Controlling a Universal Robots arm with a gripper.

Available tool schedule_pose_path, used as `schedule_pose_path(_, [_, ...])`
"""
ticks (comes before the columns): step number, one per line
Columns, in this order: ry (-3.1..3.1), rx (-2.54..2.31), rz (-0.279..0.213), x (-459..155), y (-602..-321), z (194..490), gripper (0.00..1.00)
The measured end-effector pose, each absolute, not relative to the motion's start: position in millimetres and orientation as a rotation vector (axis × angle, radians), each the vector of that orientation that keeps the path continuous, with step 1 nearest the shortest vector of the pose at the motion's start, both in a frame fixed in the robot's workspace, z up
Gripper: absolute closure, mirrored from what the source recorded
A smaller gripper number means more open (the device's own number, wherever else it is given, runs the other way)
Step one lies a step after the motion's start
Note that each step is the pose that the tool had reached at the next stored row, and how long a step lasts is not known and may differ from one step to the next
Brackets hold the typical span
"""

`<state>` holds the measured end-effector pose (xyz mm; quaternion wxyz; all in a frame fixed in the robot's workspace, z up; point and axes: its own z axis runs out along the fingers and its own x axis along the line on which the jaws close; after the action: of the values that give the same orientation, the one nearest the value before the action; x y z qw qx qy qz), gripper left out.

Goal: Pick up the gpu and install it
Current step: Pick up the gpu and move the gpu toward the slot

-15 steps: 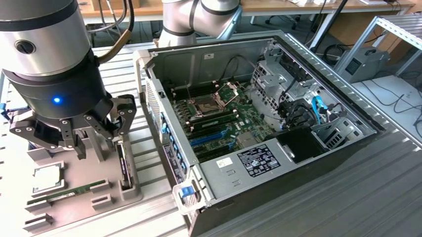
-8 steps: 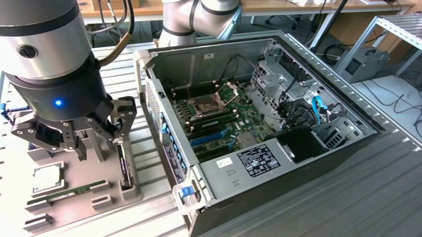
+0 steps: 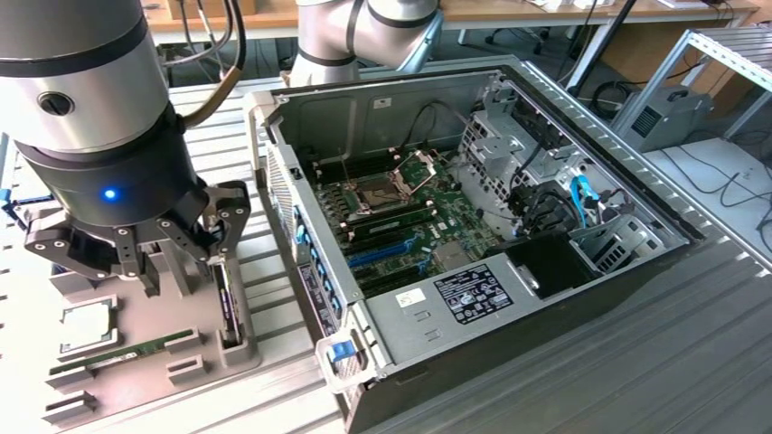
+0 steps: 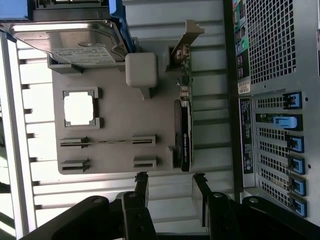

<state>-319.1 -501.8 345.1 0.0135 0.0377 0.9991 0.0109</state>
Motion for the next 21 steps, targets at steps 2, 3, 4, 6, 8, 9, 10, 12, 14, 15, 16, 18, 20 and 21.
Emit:
schedule_pose_path(2, [3.112, 0.117, 0.034, -319.1, -501.9, 343.9, 0.52])
schedule_pose_path(3, [3.112, 0.117, 0.034, -319.1, -501.9, 343.5, 0.52])
schedule_pose_path(4, [3.112, 0.118, 0.034, -319.1, -501.9, 342.8, 0.52])
schedule_pose_path(6, [3.112, 0.118, 0.034, -319.1, -501.8, 341.6, 0.52])
schedule_pose_path(8, [3.112, 0.117, 0.034, -319.1, -501.8, 340.5, 0.52])
schedule_pose_path(9, [3.112, 0.118, 0.034, -319.1, -501.8, 339.6, 0.52])
schedule_pose_path(10, [3.112, 0.118, 0.034, -319.1, -501.9, 339.1, 0.52])
schedule_pose_path(12, [3.112, 0.118, 0.034, -319.1, -501.9, 338.1, 0.52])
schedule_pose_path(14, [3.112, 0.118, 0.034, -319.1, -501.8, 337.6, 0.52])
schedule_pose_path(15, [3.112, 0.118, 0.034, -319.0, -501.8, 337.4, 0.52])
schedule_pose_path(16, [3.112, 0.117, 0.034, -318.8, -501.8, 337.3, 0.52])
schedule_pose_path(18, [3.112, 0.117, 0.034, -318.0, -501.7, 337.3, 0.52])
schedule_pose_path(20, [3.112, 0.118, 0.034, -317.1, -501.2, 337.2, 0.52])
schedule_pose_path(21, [3.112, 0.118, 0.034, -316.7, -501.0, 337.2, 0.52])
